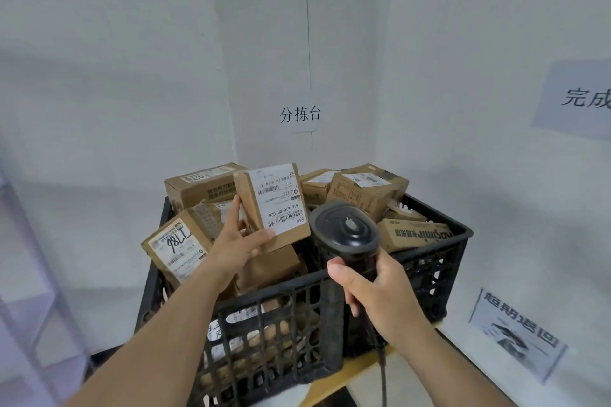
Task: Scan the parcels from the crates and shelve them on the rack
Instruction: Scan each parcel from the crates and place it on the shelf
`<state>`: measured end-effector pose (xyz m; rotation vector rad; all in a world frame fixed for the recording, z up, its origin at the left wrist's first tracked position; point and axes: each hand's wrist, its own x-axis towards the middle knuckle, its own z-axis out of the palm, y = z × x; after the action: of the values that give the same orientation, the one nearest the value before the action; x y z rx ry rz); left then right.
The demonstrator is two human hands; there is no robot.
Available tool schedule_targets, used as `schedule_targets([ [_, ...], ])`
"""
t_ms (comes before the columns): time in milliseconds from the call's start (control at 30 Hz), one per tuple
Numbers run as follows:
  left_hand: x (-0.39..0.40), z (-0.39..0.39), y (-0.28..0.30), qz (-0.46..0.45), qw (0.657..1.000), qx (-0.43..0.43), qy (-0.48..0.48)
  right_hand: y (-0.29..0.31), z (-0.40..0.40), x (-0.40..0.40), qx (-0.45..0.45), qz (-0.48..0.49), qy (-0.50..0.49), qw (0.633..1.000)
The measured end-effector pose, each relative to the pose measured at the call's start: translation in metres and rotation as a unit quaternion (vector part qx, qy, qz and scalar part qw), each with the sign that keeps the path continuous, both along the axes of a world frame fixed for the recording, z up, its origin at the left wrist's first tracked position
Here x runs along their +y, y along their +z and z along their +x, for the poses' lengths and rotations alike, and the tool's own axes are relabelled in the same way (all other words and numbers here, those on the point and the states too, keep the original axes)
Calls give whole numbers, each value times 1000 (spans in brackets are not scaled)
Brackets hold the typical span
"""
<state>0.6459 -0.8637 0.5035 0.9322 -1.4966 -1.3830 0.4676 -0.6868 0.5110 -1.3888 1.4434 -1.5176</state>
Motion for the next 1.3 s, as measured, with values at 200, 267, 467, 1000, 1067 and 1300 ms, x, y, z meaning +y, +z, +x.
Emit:
schedule_targets([
  [200, 8, -16, 6, -14, 1000, -6, -10, -6, -10, 18, -14, 23, 20, 999],
  [267, 9, -21, 8, -24, 1000, -4, -9, -9, -9, 23, -31, 37, 22, 999],
  [467, 16, -35, 16, -31, 999, -7, -16, -15, -11, 28, -62, 41, 15, 997],
  [1000, 11, -47, 17, -21, 999, -21, -13, -16, -26, 24, -71, 27, 14, 997],
  [1067, 8, -48, 16, -11, 1000, -14, -13, -18, -30, 23, -63, 33, 11, 997],
  [1300, 8, -55, 17, -8, 1000, -8, -27, -17, -37, 21, -66, 23, -7, 998],
])
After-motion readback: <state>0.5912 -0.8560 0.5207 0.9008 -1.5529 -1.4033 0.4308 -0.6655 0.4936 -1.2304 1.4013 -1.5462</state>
